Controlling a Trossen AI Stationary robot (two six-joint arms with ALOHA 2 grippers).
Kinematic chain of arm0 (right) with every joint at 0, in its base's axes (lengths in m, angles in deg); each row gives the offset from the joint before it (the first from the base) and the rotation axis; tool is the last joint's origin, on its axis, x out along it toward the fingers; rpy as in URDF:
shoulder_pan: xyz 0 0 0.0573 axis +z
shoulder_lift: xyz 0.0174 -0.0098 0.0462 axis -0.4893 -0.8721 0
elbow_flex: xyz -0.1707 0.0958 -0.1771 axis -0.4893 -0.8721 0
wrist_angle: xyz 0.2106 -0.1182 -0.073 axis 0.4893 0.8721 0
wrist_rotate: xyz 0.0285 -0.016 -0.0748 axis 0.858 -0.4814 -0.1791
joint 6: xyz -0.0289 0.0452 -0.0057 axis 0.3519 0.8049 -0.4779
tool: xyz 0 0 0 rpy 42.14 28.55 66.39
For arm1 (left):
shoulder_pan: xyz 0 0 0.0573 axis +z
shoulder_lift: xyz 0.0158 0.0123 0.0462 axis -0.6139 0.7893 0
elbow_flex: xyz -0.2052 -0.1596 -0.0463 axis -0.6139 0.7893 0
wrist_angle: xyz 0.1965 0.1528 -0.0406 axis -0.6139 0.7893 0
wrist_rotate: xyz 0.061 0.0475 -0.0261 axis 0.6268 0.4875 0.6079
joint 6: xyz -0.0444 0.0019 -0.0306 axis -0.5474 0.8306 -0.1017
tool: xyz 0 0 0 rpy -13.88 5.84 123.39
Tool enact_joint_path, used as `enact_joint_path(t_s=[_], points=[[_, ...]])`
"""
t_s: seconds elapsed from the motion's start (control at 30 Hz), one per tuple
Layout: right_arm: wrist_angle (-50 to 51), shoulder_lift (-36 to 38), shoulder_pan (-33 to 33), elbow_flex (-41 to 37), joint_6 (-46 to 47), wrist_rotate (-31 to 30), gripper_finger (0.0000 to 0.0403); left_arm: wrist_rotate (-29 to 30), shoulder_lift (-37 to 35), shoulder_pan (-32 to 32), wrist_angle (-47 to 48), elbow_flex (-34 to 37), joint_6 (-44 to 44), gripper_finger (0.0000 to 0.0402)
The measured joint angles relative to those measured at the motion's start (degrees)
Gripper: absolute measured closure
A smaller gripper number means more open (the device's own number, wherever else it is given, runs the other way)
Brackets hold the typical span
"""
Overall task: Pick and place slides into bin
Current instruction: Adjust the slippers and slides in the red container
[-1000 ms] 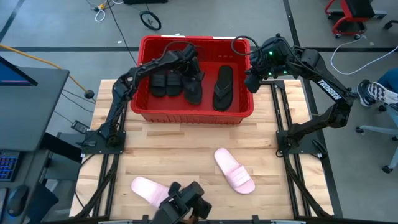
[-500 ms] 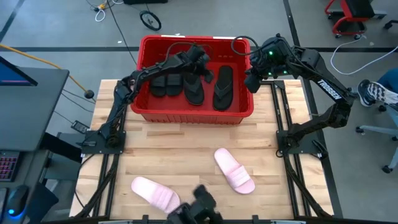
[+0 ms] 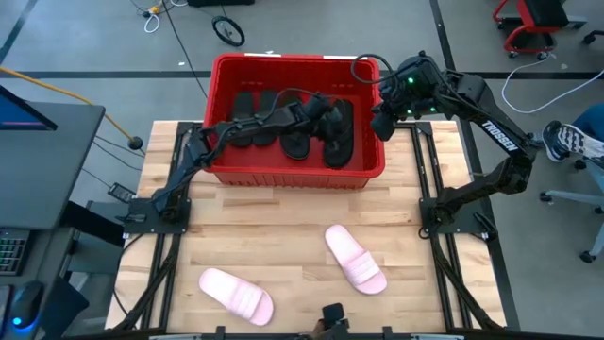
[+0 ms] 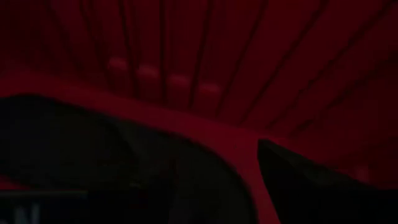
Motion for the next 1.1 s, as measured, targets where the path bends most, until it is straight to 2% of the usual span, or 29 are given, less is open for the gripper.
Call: enact_joint_path(t_s=[0.27, 0.5, 0.63, 0.93, 1.1], points=[[0.1, 0.0, 0.8, 0.0, 1.3, 0.0, 0.0401, 0.9, 5.1, 1.7, -2.5, 0.1, -9.4, 0.0175], [0.0, 0.0, 2.3, 0.0, 1.3, 0.0, 0.0401, 2.1, 5.3, 2.5, -4.3, 0.1, -15.7, 0.0175], [0.0, 0.0, 2.4, 0.0, 1.1, 0.0, 0.0401, 0.0, 5.3, 2.8, -4.0, 0.1, -16.4, 0.0181], [0.0, 0.0, 2.4, 0.0, 0.9, 0.0, 0.0401, 0.3, 5.3, 2.9, -2.1, 0.1, -19.3, 0.0214], [0.0, 0.0, 2.4, 0.0, 0.9, 0.0, 0.0401, 0.4, 5.3, 2.9, -2.1, 0.1, -19.1, 0.0273]])
